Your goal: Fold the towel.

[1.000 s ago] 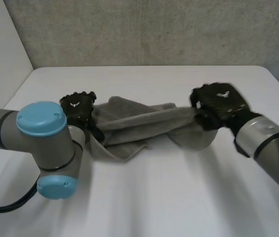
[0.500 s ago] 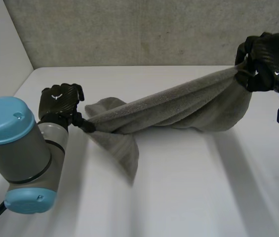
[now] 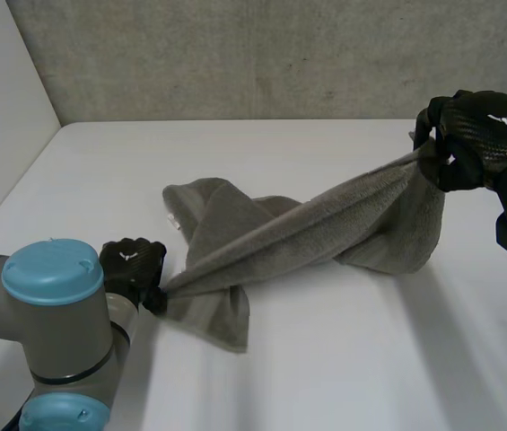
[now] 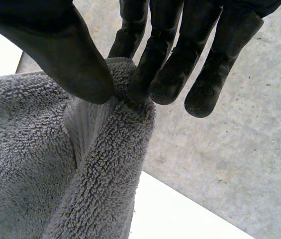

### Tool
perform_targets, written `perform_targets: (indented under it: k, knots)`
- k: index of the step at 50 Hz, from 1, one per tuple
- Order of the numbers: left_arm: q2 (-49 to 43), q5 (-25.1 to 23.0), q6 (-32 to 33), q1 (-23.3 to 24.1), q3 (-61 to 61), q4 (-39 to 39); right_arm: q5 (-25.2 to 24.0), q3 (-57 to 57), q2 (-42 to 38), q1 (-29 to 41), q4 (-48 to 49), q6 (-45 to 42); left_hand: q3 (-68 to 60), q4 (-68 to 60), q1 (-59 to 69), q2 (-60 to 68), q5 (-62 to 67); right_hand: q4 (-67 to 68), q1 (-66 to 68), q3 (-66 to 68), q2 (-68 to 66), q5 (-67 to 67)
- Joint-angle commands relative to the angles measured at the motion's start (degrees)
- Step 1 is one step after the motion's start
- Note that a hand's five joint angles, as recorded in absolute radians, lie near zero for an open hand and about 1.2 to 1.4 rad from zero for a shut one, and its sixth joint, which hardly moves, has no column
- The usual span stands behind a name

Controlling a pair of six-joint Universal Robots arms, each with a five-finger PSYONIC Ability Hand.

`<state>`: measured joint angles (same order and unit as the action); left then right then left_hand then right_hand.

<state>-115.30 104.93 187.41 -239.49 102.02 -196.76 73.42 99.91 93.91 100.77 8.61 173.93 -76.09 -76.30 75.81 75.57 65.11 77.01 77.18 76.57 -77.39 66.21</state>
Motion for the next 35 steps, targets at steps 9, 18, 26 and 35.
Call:
perform_targets:
  k: [9,18,26,35]
  knots:
    - [0.3,-6.5,-10.1,-4.5,-18.2,-8.7,-4.6,-13.4,-15.8,3.3,11.1,-6.8,-3.9,-3.7,4.2,4.4,4.9,3.0,2.8,3.4,-2.6,3.8]
    - [-0.3,-6.4,-2.5,-5.0,-46.4,-11.3,-1.9,-42.6,-24.7,5.2,14.3,-10.5,-3.9,-3.7,4.2,4.4,4.9,3.0,2.8,3.4,-2.6,3.8]
    - [-1.1,-6.3,2.5,-5.1,-61.1,-19.2,3.7,-54.1,-26.1,4.9,24.1,-5.6,-3.9,-3.7,4.2,4.4,4.9,3.0,2.8,3.4,-2.6,3.8]
    - [0.3,-6.8,2.8,-9.0,-47.8,-17.5,-7.4,-48.6,-26.9,4.7,13.2,-6.1,-3.9,-3.7,4.2,4.4,4.9,3.0,2.8,3.4,-2.6,3.8]
